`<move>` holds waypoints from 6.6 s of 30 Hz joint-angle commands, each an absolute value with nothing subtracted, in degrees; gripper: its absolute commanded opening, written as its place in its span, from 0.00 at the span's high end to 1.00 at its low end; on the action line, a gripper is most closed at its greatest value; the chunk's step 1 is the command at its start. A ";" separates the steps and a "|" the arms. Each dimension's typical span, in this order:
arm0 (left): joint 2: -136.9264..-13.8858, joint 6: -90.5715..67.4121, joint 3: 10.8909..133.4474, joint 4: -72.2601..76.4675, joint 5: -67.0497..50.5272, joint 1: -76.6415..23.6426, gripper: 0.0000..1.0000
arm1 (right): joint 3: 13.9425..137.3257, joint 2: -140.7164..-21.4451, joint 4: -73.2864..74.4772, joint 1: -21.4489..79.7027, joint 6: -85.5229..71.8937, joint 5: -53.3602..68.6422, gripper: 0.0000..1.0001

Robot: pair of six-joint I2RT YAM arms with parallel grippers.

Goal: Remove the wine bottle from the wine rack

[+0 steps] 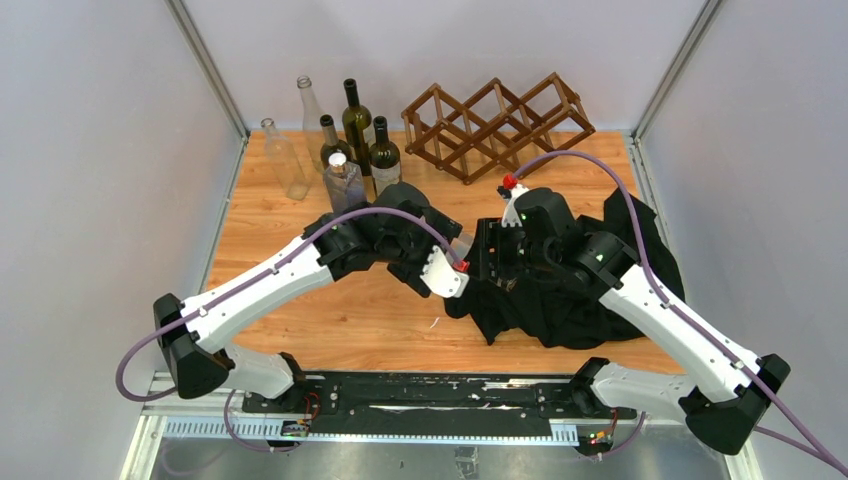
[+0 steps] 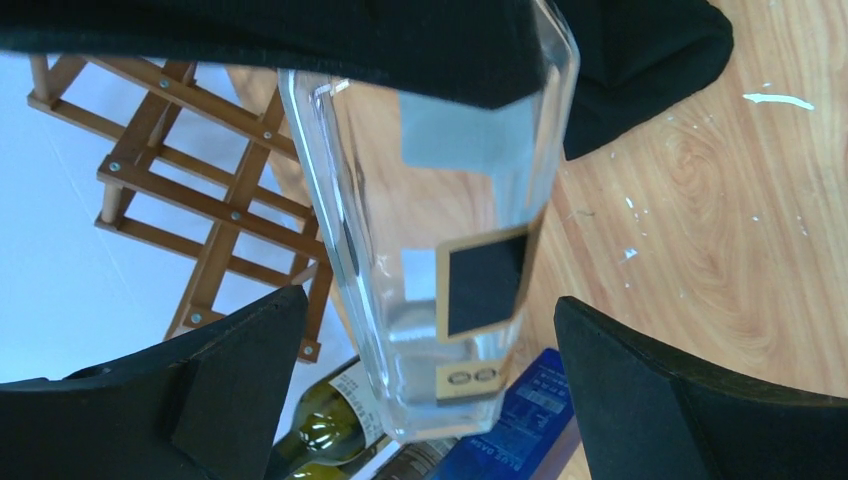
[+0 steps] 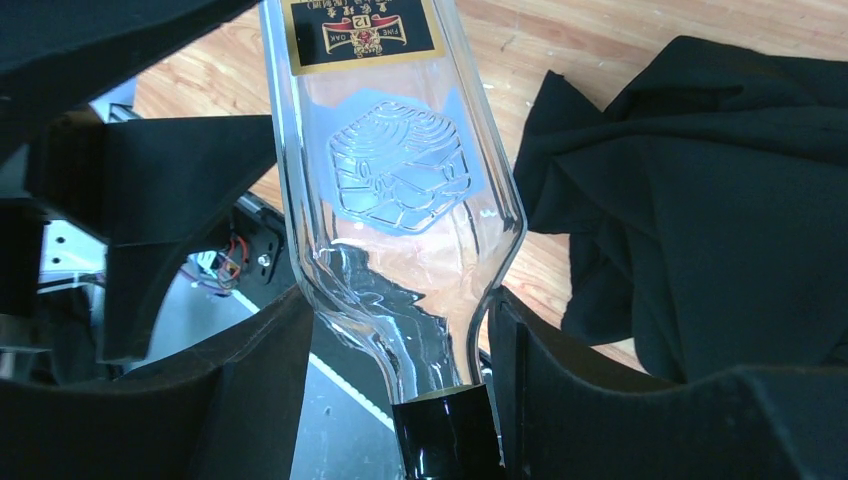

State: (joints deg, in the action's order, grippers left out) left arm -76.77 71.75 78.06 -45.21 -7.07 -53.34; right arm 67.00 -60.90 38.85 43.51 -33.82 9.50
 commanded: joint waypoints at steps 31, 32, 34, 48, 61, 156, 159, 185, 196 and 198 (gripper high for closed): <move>-73.94 42.92 79.11 -32.19 -16.94 -47.77 1.00 | 64.77 -44.29 27.19 43.43 -32.11 4.21 0.15; -73.56 41.62 78.92 -31.81 -17.33 -47.50 1.00 | 64.66 -43.65 27.24 43.42 -31.60 3.95 0.15; -73.45 38.78 79.48 -31.99 -18.79 -46.86 1.00 | 64.17 -42.33 27.18 43.44 -30.94 3.41 0.14; -73.14 23.91 81.64 -33.59 -30.71 -44.47 1.00 | 64.64 -47.99 15.00 43.40 -27.87 4.10 0.21; -71.66 26.82 79.34 -35.92 -30.46 -43.95 1.00 | 66.51 -56.75 10.09 43.41 -28.25 2.40 0.89; -79.86 0.57 5.32 75.73 -11.93 4.31 0.00 | 19.06 -40.82 -22.37 18.59 1.11 -47.37 0.02; -77.86 2.10 7.28 67.77 -11.81 3.91 0.00 | 17.71 -48.04 -27.86 17.65 0.87 -50.59 0.02; -79.31 1.24 9.52 66.31 -11.34 3.79 0.00 | 19.30 -81.79 -50.55 12.26 9.73 -31.01 0.00; -79.31 1.23 9.54 66.44 -11.29 3.76 0.00 | 3.19 -84.10 -82.41 6.92 8.92 -15.61 0.00; -79.33 1.27 9.55 66.45 -11.34 3.78 0.00 | 3.14 -86.40 -85.64 9.18 10.78 -20.63 0.00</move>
